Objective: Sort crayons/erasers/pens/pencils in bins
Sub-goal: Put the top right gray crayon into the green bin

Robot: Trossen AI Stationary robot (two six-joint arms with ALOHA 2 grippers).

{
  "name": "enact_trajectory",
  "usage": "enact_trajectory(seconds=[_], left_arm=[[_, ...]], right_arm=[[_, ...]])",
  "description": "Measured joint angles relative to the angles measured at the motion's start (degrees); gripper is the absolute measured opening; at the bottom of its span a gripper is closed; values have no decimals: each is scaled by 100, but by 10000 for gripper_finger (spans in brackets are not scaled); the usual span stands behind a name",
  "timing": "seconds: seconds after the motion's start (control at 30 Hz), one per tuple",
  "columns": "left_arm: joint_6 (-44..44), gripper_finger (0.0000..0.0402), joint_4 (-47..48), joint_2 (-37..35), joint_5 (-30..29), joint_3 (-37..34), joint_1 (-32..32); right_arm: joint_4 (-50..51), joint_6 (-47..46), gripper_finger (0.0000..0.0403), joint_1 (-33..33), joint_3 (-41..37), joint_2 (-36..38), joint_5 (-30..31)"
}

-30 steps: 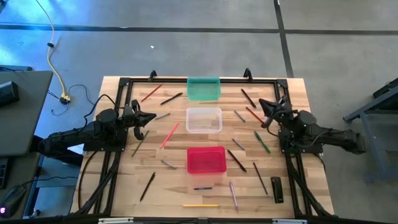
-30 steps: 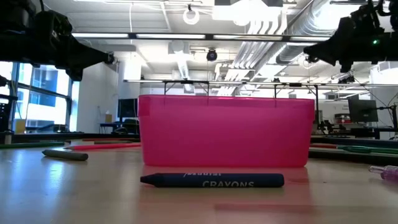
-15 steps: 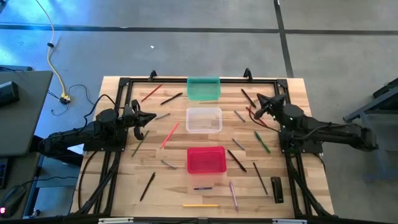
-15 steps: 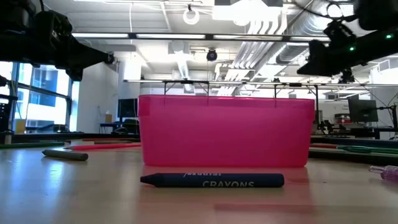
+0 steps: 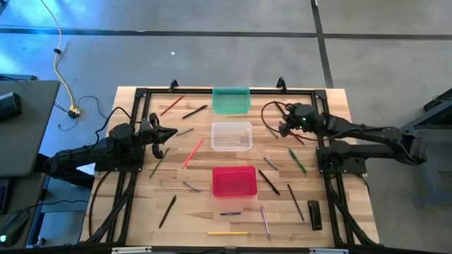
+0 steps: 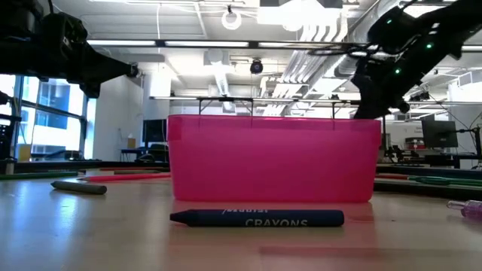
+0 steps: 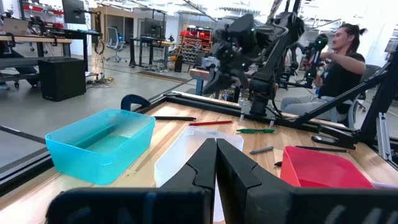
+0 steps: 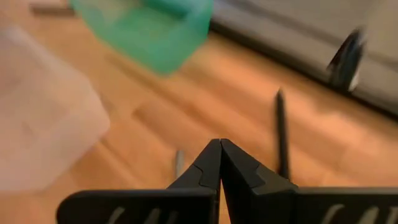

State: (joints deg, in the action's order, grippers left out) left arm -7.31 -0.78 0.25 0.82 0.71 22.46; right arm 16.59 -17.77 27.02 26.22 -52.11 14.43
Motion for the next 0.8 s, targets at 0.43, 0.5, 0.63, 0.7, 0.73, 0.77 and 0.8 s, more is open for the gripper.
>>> enact_trajectory(seconds=[0.43,0.5,0.63,0.7,0.73,0.77,0.8], left_arm=[[0,0,0,0,2,0,1],[0,1,0,0,0,0,2],[0,0,0,0,0,0,2],[0,1,0,0,1,0,1],[0,1,0,0,0,0,2],[0,1,0,0,0,0,1],[0,1,0,0,1,0,1]], right_arm=[[164,-666,50,-6,308,-1743,-1049],[161,-773,74,-6,308,-1915,-1051],[155,-785,110,-6,308,-2213,-1050],[149,-785,120,-6,308,-2345,-1051],[130,-785,122,-6,308,-2412,-1051],[111,-785,123,-6,308,-2475,-1051],[81,-779,123,-6,308,-2536,-1051]])
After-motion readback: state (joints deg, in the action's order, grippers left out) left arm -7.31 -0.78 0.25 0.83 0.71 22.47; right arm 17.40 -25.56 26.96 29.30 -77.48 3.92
